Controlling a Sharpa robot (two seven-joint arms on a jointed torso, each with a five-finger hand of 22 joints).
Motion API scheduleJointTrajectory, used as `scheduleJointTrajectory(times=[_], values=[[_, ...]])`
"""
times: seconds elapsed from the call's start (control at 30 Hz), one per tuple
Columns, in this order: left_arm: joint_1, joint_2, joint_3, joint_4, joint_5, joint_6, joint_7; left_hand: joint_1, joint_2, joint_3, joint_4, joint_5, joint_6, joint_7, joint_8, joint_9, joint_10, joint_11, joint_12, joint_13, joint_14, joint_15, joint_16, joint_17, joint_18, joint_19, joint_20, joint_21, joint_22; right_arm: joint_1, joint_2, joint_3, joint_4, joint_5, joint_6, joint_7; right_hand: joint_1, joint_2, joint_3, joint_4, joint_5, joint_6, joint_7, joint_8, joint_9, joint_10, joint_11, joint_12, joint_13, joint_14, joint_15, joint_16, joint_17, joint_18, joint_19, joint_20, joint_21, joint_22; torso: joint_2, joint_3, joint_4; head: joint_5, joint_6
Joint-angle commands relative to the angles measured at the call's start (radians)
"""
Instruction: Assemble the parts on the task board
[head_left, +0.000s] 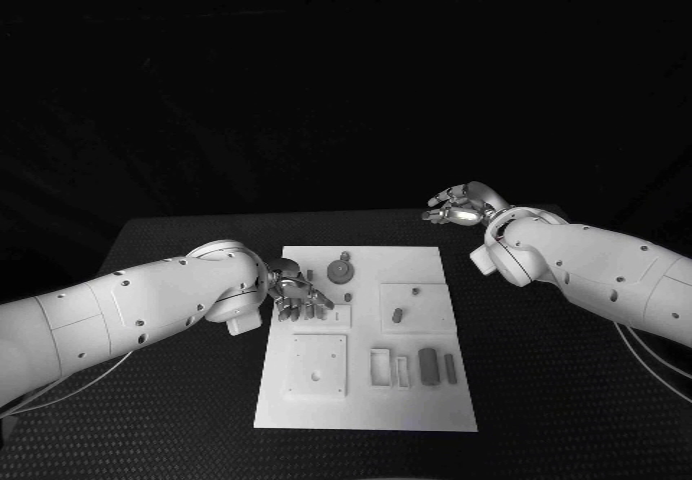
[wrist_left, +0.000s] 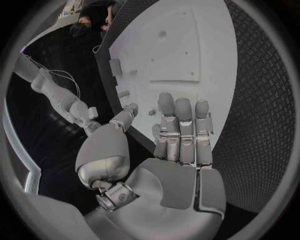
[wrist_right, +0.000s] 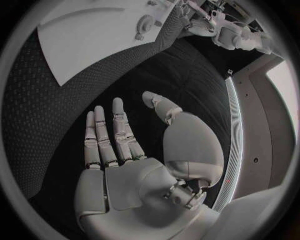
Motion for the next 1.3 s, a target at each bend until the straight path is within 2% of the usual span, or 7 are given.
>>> scheduleJointTrajectory(times=[0.03, 0.27, 0.37, 0.63, 1.03, 1.17, 1.3], values=[[0.002, 0.009, 0.001, -0.003, -0.065, 0.075, -0.018, 0.002, -0.002, 0.005, 0.011, -0.002, -0.006, -0.003, 0.001, 0.004, -0.006, -0.002, 0.008, 0.004, -0.007, 0.0, 0.003, 0.004, -0.007, -0.006, -0.073, -0.005, 0.022, -0.001, 0.001, 0.0, 0.0, -0.005, 0.012, 0.004, -0.008, 0.001, -0.006, -0.002, 0.005, 0.013, 0.029, 0.002, -0.001, -0.16, 0.093, 0.004, -0.001, -0.007, -0.001, 0.003, -0.001, -0.017, -0.007, 0.002, -0.004, 0.001, 0.001, -0.0007, -0.002, 0.001, 0.001], [0.007, 0.023, 0.001, -0.028, -0.069, 0.092, -0.029, 0.015, 0.042, -0.002, 0.003, 0.002, 0.004, -0.007, 0.01, 0.014, -0.007, -0.006, 0.019, 0.012, -0.009, -0.002, 0.013, 0.01, -0.007, -0.009, -0.073, 0.0, 0.023, -0.001, 0.002, 0.0, 0.0, -0.005, 0.013, 0.003, -0.008, 0.001, -0.006, -0.002, 0.005, 0.013, 0.029, 0.002, -0.001, -0.16, 0.093, 0.004, -0.001, -0.007, -0.001, 0.004, -0.002, -0.017, -0.008, 0.002, -0.004, 0.001, 0.001, 0.0006, -0.0011, 0.0, -0.001], [0.007, 0.027, 0.001, -0.032, -0.076, 0.089, -0.032, 0.017, 0.051, -0.007, -0.005, 0.007, 0.005, -0.008, 0.01, 0.016, -0.008, -0.007, 0.022, 0.014, -0.009, -0.003, 0.016, 0.011, -0.007, -0.009, -0.074, 0.001, 0.023, -0.001, 0.002, 0.0, 0.0, -0.005, 0.013, 0.003, -0.008, 0.001, -0.006, -0.002, 0.005, 0.013, 0.029, 0.002, -0.001, -0.16, 0.093, 0.004, -0.001, -0.008, -0.001, 0.004, -0.002, -0.017, -0.008, 0.002, -0.004, 0.001, 0.001, 0.0002, -0.0005, 0.0, -0.001], [0.009, 0.04, 0.001, -0.048, -0.075, 0.089, -0.033, 0.006, 0.063, -0.017, -0.005, 0.012, 0.011, -0.011, 0.013, 0.019, -0.006, -0.009, 0.03, 0.018, -0.006, -0.006, 0.021, 0.012, -0.007, -0.006, -0.075, 0.004, 0.022, -0.001, 0.002, 0.0, 0.0, -0.005, 0.013, 0.003, -0.008, 0.001, -0.006, -0.002, 0.005, 0.013, 0.029, 0.002, -0.001, -0.16, 0.093, 0.004, -0.001, -0.008, -0.001, 0.004, -0.002, -0.017, -0.008, 0.002, -0.004, 0.001, 0.001, 0.0001, -0.0003, -0.002, -0.001], [0.008, 0.06, 0.001, -0.074, -0.062, 0.086, -0.025, -0.013, 0.066, -0.019, 0.009, 0.011, 0.015, -0.013, 0.014, 0.022, -0.007, -0.011, 0.033, 0.019, -0.006, -0.008, 0.023, 0.012, -0.007, -0.006, -0.078, 0.004, 0.021, -0.001, 0.004, 0.0, -0.001, -0.005, 0.014, 0.004, -0.008, 0.001, -0.006, -0.002, 0.006, 0.013, 0.029, 0.003, -0.001, -0.16, 0.093, 0.004, -0.001, -0.008, -0.001, 0.004, -0.002, -0.017, -0.008, 0.002, -0.004, 0.001, 0.001, -0.0002, -0.0005, -0.004, -0.001], [0.008, 0.067, 0.001, -0.082, -0.062, 0.091, -0.025, -0.013, 0.072, -0.018, 0.01, 0.012, 0.016, -0.013, 0.014, 0.023, -0.007, -0.011, 0.033, 0.019, -0.005, -0.008, 0.024, 0.012, -0.007, -0.006, -0.079, 0.004, 0.022, -0.001, 0.005, 0.0, -0.001, -0.005, 0.014, 0.004, -0.008, 0.001, -0.006, -0.002, 0.006, 0.013, 0.029, 0.003, -0.001, -0.16, 0.093, 0.004, -0.001, -0.008, -0.001, 0.005, -0.002, -0.017, -0.008, 0.002, -0.004, 0.001, 0.001, -0.0001, -0.0005, -0.006, -0.002], [0.008, 0.074, 0.001, -0.088, -0.062, 0.096, -0.023, -0.01, 0.089, -0.019, 0.002, 0.015, 0.017, -0.013, 0.014, 0.025, -0.008, -0.012, 0.035, 0.019, -0.006, -0.009, 0.025, 0.012, -0.007, -0.007, -0.079, 0.005, 0.022, -0.001, 0.005, 0.0, -0.001, -0.006, 0.014, 0.004, -0.008, 0.001, -0.006, -0.002, 0.006, 0.013, 0.029, 0.003, -0.002, -0.16, 0.093, 0.004, -0.001, -0.008, -0.001, 0.005, -0.002, -0.017, -0.008, 0.002, -0.004, 0.001, 0.001, -0.0002, -0.0001, -0.007, -0.002]])
